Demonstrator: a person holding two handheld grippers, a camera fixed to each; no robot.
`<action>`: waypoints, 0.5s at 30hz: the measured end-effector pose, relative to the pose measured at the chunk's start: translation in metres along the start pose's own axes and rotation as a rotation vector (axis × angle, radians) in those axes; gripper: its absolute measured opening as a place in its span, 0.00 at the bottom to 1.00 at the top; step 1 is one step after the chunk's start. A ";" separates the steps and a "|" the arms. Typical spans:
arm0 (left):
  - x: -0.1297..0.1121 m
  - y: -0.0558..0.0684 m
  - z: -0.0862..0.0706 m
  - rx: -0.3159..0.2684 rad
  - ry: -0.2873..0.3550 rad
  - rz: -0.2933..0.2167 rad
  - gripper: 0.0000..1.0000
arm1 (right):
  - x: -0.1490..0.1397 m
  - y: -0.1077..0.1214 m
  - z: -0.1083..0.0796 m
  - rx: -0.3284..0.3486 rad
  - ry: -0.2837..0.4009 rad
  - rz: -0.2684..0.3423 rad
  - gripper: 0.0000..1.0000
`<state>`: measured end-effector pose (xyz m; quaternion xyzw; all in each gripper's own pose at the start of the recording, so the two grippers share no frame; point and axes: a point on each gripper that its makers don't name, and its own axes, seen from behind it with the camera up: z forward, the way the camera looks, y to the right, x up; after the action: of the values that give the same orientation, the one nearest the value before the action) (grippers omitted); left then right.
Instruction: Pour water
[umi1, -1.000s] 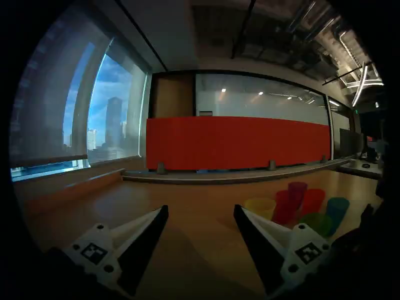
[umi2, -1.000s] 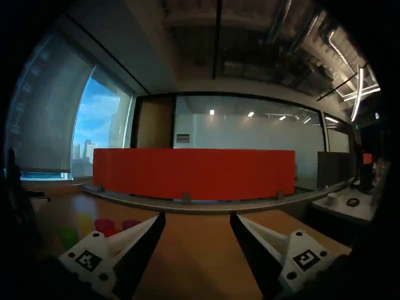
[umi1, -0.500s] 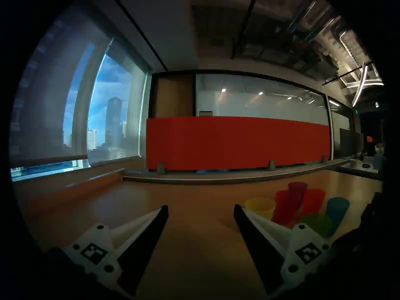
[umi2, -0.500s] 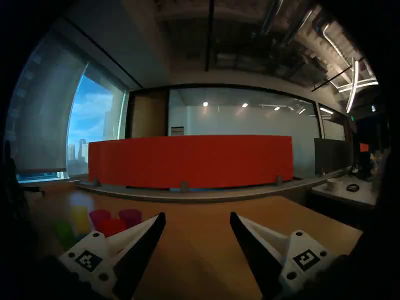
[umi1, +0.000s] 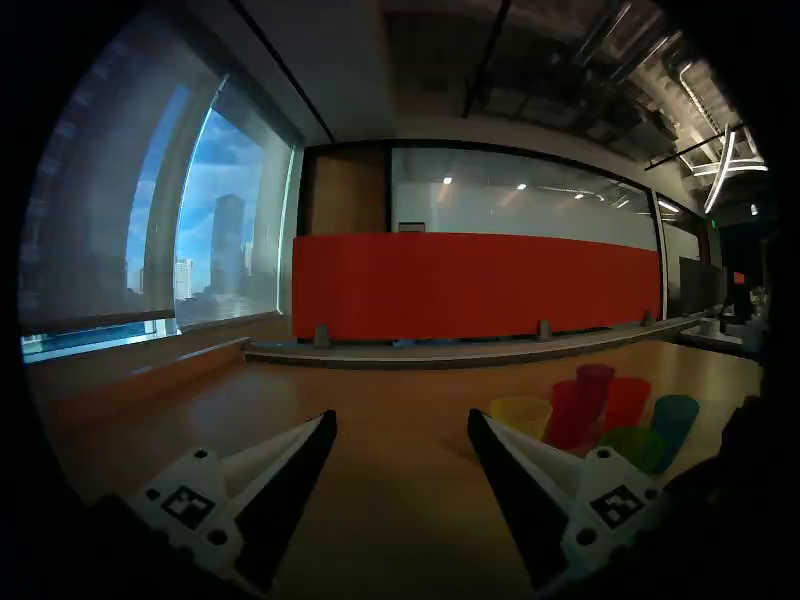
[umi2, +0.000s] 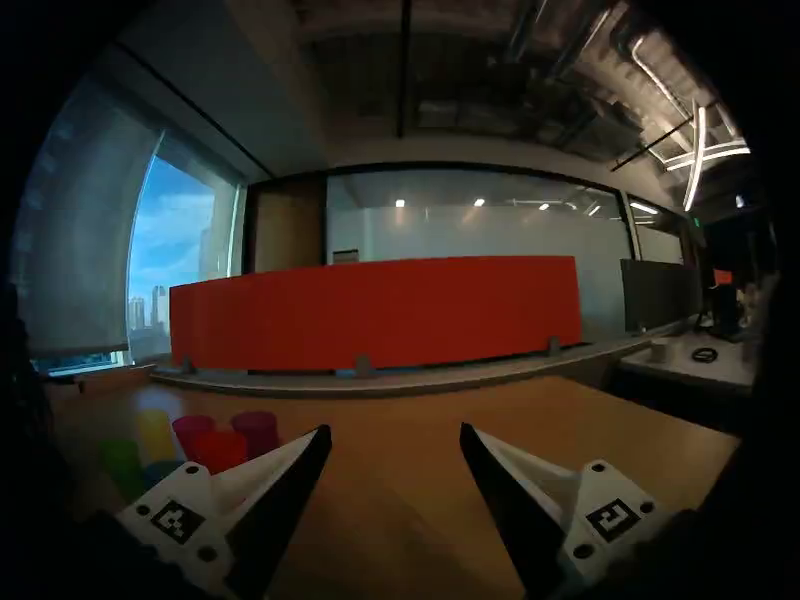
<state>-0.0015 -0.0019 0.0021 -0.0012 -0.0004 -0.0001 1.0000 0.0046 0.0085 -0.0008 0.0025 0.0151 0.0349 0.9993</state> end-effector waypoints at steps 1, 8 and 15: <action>0.000 0.000 0.000 0.000 0.000 0.000 0.97 | -0.001 0.001 0.001 -0.002 -0.002 0.003 1.00; 0.000 0.000 0.000 0.000 0.000 0.000 0.97 | -0.003 0.000 0.003 0.000 -0.004 0.000 1.00; 0.000 0.000 0.000 0.000 0.000 0.000 0.97 | -0.007 0.000 0.002 -0.005 -0.007 -0.017 1.00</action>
<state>-0.0017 -0.0015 0.0025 -0.0014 -0.0004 -0.0001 1.0000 -0.0020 0.0075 0.0019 -0.0002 0.0116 0.0263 0.9996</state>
